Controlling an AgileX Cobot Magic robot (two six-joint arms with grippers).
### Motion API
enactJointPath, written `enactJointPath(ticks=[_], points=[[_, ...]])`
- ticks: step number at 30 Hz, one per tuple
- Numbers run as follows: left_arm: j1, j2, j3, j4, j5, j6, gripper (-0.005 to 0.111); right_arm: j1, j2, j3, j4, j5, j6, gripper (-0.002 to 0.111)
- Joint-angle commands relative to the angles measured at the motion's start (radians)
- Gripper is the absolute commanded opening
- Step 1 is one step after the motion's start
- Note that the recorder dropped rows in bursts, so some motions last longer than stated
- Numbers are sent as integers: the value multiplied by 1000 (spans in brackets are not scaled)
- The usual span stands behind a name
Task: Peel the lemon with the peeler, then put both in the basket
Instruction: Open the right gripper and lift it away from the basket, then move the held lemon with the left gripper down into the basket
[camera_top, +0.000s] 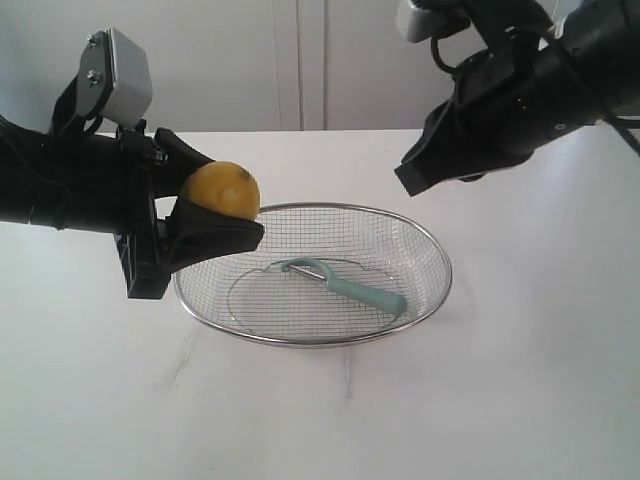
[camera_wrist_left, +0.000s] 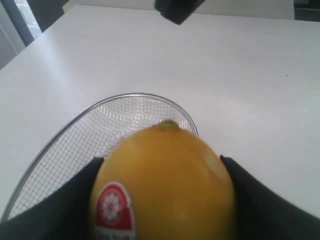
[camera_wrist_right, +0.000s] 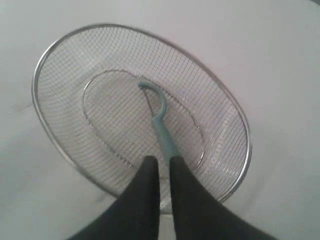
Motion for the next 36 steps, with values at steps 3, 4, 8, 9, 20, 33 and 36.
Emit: enactJointPath(ticks=[3,4,8,9,20,33,36], points=[[-2,-10,2,-19,-46,-6,0,-1,-27,11,-20,143,56,0],[-2,-10,2,-19,-70,-6,0,-1,-27,15,-29,143,61,0],[-2,-6,2,-49,-178,-6,0,-1,-27,20,-81,149,125,0],[-2,-3,2,-74,-202,-4,0,-1,-27,20,-93,151,138,0],[-2,113,-49,-267,-247,111,0,-1,-27,20,-104,179,168,0],[-2,342,-194,-347,-180,111,0,-1,-27,20,-104,212,169,0],[-3,396,-207,-409,-168,108,0,-1,-27,20,-104,214,169,0]])
